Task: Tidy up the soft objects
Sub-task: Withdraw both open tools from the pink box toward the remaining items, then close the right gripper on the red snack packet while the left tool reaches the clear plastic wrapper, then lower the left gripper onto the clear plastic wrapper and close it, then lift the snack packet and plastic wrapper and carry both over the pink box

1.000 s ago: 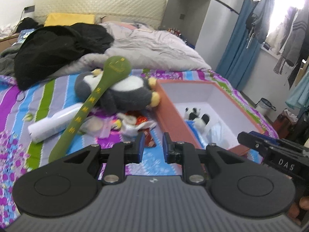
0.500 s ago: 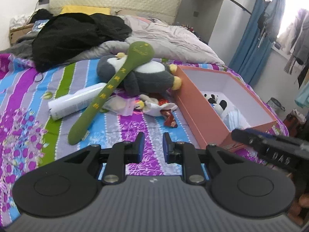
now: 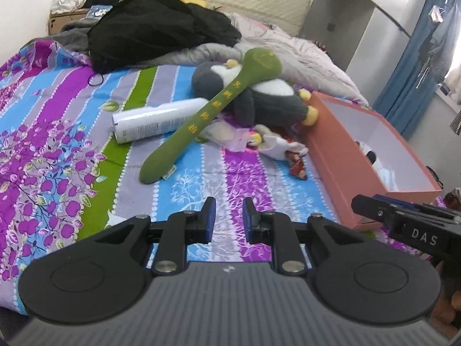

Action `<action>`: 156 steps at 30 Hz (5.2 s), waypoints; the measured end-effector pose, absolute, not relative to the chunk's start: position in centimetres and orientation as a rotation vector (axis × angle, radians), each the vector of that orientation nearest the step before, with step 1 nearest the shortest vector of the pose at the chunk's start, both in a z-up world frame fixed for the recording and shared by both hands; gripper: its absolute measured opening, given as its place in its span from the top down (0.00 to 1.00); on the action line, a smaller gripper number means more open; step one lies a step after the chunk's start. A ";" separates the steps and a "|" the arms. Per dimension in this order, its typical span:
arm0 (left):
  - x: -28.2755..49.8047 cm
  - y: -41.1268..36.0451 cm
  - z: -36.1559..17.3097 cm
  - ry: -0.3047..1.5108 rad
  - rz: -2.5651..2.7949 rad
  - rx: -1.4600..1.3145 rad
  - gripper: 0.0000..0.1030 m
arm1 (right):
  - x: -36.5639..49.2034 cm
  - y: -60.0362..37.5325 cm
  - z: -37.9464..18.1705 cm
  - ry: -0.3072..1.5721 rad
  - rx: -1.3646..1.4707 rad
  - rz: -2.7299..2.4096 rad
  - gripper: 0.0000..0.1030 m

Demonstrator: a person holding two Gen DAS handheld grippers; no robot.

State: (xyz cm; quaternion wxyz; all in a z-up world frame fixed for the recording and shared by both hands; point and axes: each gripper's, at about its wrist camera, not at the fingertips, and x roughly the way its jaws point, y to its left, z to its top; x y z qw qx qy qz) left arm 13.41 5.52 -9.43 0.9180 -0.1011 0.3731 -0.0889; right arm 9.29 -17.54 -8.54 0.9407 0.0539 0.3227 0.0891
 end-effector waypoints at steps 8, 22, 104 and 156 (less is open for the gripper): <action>20.1 4.5 -14.5 0.831 -0.191 -0.241 0.78 | 14.9 -17.6 -13.2 0.717 0.066 0.125 0.64; 33.1 4.0 -20.2 0.880 -0.201 -0.487 0.67 | 24.5 -17.9 -18.7 0.726 0.048 0.043 0.64; 21.5 4.0 -17.4 0.883 -0.297 0.190 0.50 | 19.9 -16.4 -19.9 0.981 0.015 0.360 0.60; 20.7 3.0 -14.3 0.835 -0.173 -0.091 0.76 | 16.9 -17.3 -16.4 0.863 0.063 0.251 0.62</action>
